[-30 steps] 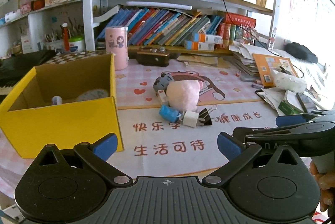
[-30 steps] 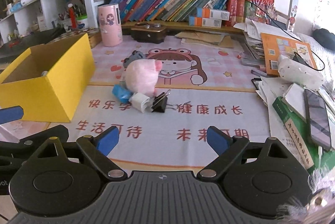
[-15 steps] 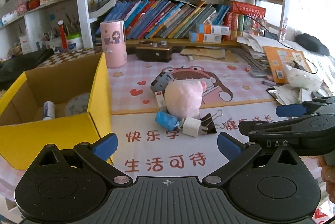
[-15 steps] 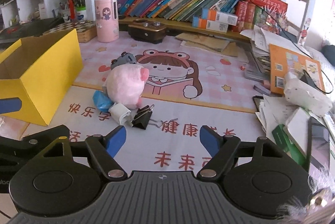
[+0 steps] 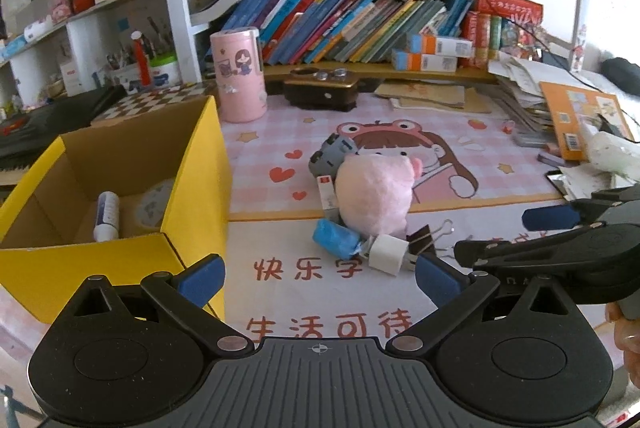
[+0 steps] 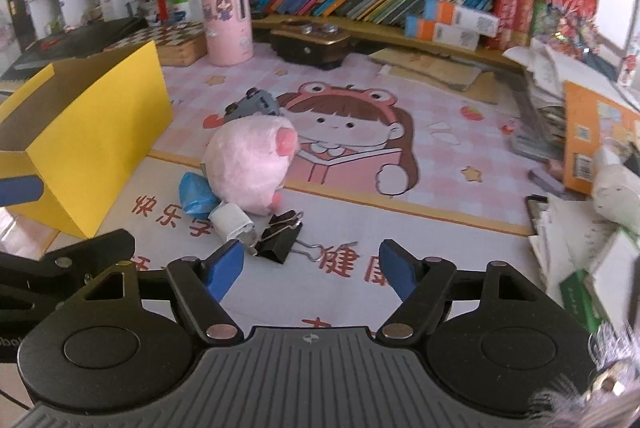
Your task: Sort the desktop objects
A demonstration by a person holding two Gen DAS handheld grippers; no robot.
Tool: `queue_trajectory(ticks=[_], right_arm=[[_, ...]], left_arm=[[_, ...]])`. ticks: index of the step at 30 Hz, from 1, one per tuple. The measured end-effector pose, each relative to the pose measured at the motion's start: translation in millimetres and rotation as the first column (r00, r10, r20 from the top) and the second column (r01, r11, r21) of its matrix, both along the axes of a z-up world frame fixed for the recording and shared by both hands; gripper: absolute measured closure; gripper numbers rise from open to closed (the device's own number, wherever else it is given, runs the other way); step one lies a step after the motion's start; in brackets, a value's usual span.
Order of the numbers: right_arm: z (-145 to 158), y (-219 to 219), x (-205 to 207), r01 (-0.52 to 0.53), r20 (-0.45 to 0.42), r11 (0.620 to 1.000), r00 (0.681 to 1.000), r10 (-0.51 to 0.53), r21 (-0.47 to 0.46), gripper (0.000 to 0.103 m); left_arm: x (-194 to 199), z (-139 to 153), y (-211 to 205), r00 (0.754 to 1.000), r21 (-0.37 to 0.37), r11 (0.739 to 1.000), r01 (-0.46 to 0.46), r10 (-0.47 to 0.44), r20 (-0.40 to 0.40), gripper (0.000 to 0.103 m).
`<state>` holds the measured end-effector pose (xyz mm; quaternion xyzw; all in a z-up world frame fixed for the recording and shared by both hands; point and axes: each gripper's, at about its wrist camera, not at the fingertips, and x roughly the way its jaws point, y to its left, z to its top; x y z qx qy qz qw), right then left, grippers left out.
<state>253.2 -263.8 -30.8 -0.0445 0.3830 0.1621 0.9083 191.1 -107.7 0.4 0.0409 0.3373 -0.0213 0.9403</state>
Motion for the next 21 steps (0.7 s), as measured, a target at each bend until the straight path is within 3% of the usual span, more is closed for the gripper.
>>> queue_trajectory(ticks=[4,7,11,17,21], right_arm=[[-6.4,6.0,13.5,-0.087,0.003,0.996,0.996,0.087,-0.029,0.034],[-14.0,13.1,19.1,-0.233,0.027,0.966,0.971,0.238,-0.114,0.034],[-23.9,13.9,30.4,-0.405,0.012,0.901,0.911,0.412,-0.157,0.041],[-38.3,11.9,55.5,-0.551,-0.034,0.805,0.829,0.558,-0.221,0.044],[-42.4,11.4,69.8,-0.649,-0.074,0.739,0.758,0.648,-0.180,0.048]], left_arm=[[5.2,-1.3,-3.2,0.999,0.022,0.999,-0.033,0.034,-0.014,0.001],[7.6,-0.4,-4.6,0.999,0.015,0.999,-0.044,0.045,-0.011,0.000],[11.8,-2.4,-7.7,0.998,0.020,0.998,-0.062,0.062,-0.025,0.001],[15.1,-5.6,-10.3,0.995,0.026,0.996,-0.090,0.091,-0.038,0.001],[16.8,-6.8,-11.2,0.994,0.022,0.995,-0.095,0.096,-0.045,0.001]])
